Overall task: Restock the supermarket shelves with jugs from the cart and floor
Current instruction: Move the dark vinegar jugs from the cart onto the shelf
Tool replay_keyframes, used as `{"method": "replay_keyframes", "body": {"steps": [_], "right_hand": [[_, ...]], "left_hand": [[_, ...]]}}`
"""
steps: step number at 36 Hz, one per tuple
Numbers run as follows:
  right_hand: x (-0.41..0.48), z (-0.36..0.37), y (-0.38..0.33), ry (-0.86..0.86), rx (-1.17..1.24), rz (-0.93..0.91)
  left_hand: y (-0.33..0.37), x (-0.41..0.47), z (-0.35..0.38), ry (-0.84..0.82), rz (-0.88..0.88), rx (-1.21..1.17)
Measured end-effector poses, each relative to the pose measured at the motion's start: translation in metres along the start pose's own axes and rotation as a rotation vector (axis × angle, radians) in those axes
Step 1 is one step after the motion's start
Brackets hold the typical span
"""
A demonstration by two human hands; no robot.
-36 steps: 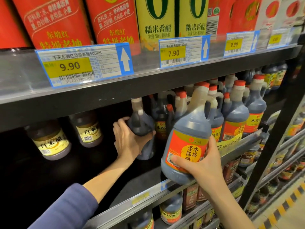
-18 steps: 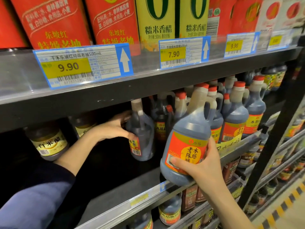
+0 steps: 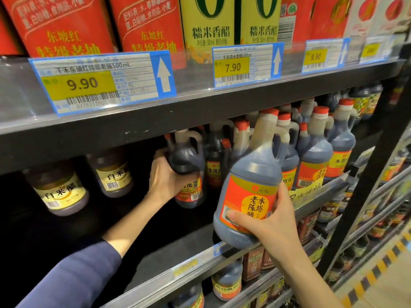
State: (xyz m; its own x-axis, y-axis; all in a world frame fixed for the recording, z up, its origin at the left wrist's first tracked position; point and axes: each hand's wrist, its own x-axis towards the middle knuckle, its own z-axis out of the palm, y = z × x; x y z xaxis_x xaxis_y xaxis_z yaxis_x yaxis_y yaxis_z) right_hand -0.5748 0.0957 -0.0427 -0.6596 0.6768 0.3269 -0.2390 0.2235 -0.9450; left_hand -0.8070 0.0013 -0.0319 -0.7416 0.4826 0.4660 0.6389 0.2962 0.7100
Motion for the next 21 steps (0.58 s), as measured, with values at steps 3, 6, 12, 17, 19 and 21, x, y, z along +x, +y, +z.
{"method": "replay_keyframes", "body": {"steps": [3,6,12,17,19,21], "right_hand": [[0.000,-0.001,0.001,0.001,0.012,0.010],[0.000,-0.001,0.001,0.009,0.019,0.016],[-0.001,-0.002,0.004,0.025,0.028,0.004],[-0.001,-0.002,0.003,0.026,0.038,-0.006],[-0.001,-0.001,0.003,0.030,0.045,-0.007],[-0.001,-0.001,0.003,0.034,0.048,-0.010]], "left_hand": [[-0.009,0.000,0.009,0.100,-0.108,0.061],[0.002,-0.005,0.017,0.216,-0.240,0.103],[0.018,-0.011,0.028,0.230,-0.351,0.133],[0.019,-0.019,0.014,0.271,-0.305,-0.034],[0.020,-0.034,0.008,0.325,-0.222,-0.184],[0.023,-0.053,0.003,0.268,-0.090,-0.302]]}}
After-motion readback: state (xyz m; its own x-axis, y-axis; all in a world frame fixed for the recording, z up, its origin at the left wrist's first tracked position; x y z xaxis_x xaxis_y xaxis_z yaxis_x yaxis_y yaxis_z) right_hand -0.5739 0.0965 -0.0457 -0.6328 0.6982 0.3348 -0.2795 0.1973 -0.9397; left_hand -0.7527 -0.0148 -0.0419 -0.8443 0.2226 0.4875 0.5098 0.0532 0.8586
